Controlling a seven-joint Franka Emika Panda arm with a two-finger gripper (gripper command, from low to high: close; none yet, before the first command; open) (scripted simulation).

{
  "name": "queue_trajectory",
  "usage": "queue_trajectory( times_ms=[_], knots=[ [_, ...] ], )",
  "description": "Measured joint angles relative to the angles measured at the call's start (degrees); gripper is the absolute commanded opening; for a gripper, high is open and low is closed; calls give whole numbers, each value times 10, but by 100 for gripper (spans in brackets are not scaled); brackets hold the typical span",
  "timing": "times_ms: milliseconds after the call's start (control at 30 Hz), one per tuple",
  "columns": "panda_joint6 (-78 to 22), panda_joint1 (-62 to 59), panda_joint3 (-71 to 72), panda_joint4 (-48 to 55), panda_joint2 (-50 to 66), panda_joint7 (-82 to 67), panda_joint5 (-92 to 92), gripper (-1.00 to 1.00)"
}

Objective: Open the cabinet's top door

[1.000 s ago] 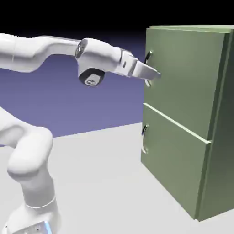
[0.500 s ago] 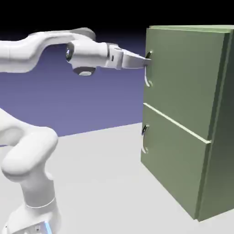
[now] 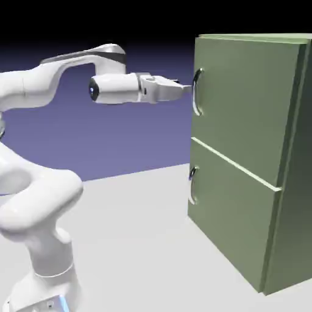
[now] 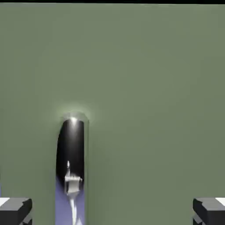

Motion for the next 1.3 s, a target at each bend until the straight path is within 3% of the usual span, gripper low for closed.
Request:
queue_trajectory(
  times_ms=[267,300,367,800,1300],
  knots=[
    [-22,-104,63,66,-2,-38,75,0],
    [-27,-122,70,78,1,-38,77,-100],
    [-27,-122,70,78,1,-38,77,-100],
    [-187,148,-123,-165,-38,-66,-13,-100],
    [-333,381,-426,-378,-191,7,-330,-100]
  ],
)
